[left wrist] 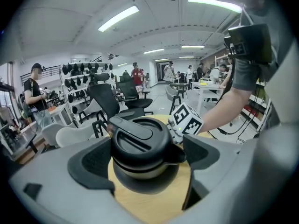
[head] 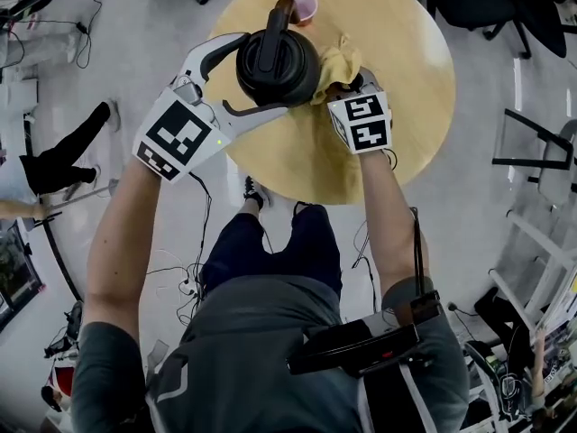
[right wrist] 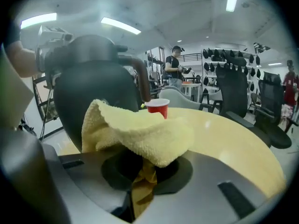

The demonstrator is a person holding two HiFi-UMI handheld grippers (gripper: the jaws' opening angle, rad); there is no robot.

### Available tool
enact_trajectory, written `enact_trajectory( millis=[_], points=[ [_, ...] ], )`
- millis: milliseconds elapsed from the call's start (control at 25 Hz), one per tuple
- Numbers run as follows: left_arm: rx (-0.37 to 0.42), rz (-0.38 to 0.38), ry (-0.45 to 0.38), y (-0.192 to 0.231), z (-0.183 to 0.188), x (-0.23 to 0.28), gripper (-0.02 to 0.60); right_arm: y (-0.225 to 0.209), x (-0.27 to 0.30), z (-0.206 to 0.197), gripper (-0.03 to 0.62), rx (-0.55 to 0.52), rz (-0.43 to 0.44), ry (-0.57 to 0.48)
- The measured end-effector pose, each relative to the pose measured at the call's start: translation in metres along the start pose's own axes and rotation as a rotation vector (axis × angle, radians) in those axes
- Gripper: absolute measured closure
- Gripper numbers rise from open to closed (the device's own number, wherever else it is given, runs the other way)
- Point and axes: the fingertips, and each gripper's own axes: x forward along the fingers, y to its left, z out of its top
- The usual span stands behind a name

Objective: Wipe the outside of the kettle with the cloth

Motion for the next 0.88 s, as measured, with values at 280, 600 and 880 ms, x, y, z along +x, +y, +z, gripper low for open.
enact_trajectory(
  millis=[280,600,880],
  points=[
    [0.096,-0.106,0.017,0.006,-0.005,-0.005,0.114,0.005,0.008,-0.013,0.533,-0.050,-0.055,0.044],
    [0.159,-0.189,-0.019,0.003,-0.011,-0.004,0.112,0.008,-0.052,0.054,0.531,0.024,-0.139,-0.095],
    [0.233,-0.304,-0.038,0.002,-0.027,-0.007,0.112,0.032,-0.082,0.127,0.532,-0.038,-0.187,-0.201]
  ],
)
